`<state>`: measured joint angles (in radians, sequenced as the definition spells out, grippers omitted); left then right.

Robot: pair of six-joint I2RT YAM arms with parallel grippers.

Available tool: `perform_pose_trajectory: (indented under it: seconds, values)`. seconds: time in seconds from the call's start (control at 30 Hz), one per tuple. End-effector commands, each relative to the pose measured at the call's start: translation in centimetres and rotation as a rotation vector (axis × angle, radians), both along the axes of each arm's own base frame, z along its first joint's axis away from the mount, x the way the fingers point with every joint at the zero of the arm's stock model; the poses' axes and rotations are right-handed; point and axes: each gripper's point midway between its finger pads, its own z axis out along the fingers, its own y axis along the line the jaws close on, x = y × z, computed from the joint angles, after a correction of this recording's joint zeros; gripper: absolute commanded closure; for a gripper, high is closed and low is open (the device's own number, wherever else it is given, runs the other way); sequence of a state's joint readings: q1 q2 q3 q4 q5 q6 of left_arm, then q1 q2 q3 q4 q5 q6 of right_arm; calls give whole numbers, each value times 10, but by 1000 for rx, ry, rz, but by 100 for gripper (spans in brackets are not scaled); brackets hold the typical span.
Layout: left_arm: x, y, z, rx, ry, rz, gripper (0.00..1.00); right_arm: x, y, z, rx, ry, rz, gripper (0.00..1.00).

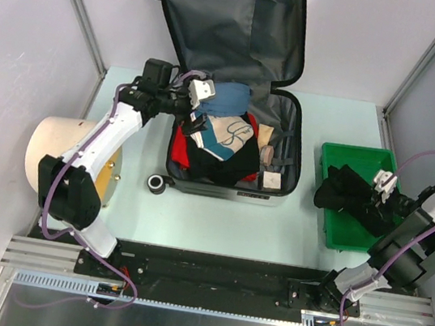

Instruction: Open, take out, and arrange the luggage

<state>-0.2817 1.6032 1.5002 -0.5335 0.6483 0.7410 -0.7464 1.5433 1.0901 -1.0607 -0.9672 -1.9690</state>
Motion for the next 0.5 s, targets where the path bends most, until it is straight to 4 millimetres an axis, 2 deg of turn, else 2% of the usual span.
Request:
perform_pose_trajectory:
  seconds: [0.0,0.2,0.33,0.37,0.43,0.47]
  values:
    - [-9,-4,12,-16,-27,-13,3,-10,4,-7,-268,-203,377,100]
    - [-11,-3,7,-9,-21,-12,3,-22,-6,-5,-344,-161,389,100]
    - [-12,-6,4,-12,-9,-19,3,-26,-12,-11,-401,-121,417,100]
    - [-11,-8,2,-12,-4,-23,2,-29,-10,-14,-399,-109,423,90]
    - [-11,-9,1,-11,4,-21,3,-33,-5,-17,-402,-87,438,51]
    - [-11,-11,1,-11,3,-22,2,-37,0,-17,-382,-79,440,7]
